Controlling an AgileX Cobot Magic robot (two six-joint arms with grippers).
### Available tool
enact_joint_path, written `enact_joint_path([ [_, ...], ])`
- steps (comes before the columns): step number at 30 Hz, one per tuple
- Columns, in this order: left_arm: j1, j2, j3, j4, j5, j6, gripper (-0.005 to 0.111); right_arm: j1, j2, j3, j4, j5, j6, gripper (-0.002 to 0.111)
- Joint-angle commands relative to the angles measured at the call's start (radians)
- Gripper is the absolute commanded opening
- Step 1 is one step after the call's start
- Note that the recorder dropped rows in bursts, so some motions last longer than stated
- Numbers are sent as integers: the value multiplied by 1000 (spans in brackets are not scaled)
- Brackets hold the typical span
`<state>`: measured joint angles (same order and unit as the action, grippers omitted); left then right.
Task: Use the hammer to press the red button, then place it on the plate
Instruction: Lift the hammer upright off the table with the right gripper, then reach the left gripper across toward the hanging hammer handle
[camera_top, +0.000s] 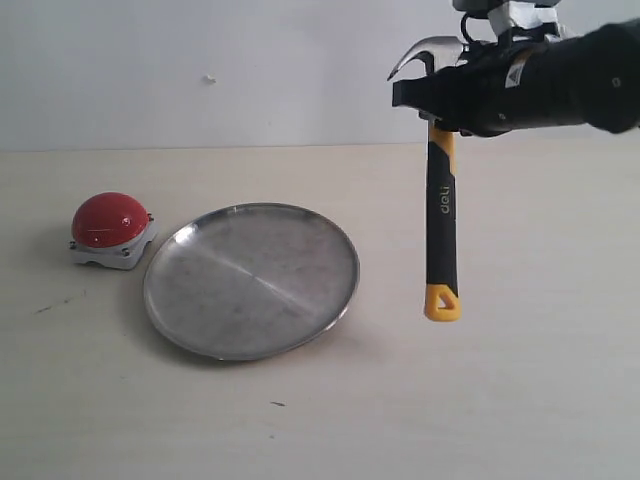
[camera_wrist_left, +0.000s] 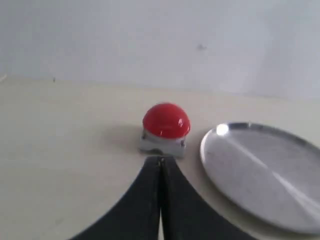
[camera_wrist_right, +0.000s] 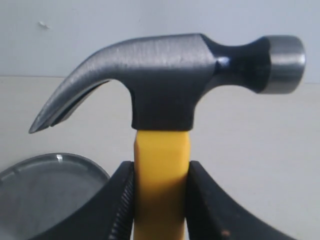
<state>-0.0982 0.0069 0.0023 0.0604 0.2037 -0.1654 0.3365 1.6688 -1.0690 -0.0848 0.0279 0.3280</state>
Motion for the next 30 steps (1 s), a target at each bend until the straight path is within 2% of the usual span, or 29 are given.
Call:
enact_joint_path([
  [1,-5,-7,-2,6,-187,5,0,1,-29,55,-28,-252,-13,0],
  [4,-5,-7,-2,6,-328,3,0,1,-31,55,-28,-309,-9,0],
  [6,-5,-7,-2,6,-453,-162,0,1,-33,55,-28,-330,-9,0],
  [7,-3,-7,-2,6,-555,-280,0,1,-33,55,-28,-336,-9,0],
  [8,-3,-7,-2,6,-635,-316,0,1,-33,55,-28,-336,-9,0],
  [9,-3,-7,-2,-6,-796,-337,0,1,-33,55,-28,-339,-9,0],
  [10,-3,16,-28,-36,-834,-314,0,1,-33,55,-28,-339,-9,0],
  [12,-3,194,-192,-155,-785,-118,0,1,-33,55,-28,-333,-9,0],
  [13,-3,266,-249,-174,-760,-50,0,1,-33,55,-28,-327,-9,0],
  [15,-3,525,-367,-178,-708,46,0,1,-33,55,-28,-317,-9,0],
  [18,-6,968,-533,-162,-592,60,0,1,-33,55,-28,-314,-9,0],
  [20,-35,1234,-644,-92,-511,-4,3,1,-33,55,-28,-314,-9,0],
  [21,-51,1306,-672,-68,-505,-25,6,1,-33,55,-28,-314,-9,0],
  [24,-144,1539,-768,82,-516,-100,24,1,-33,55,-26,-313,-9,0],
  [26,-222,1661,-838,240,-542,-174,39,1,-33,55,-21,-313,-9,0],
  [30,-357,1820,-956,486,-659,-281,65,1,-33,55,-23,-315,-9,0],
])
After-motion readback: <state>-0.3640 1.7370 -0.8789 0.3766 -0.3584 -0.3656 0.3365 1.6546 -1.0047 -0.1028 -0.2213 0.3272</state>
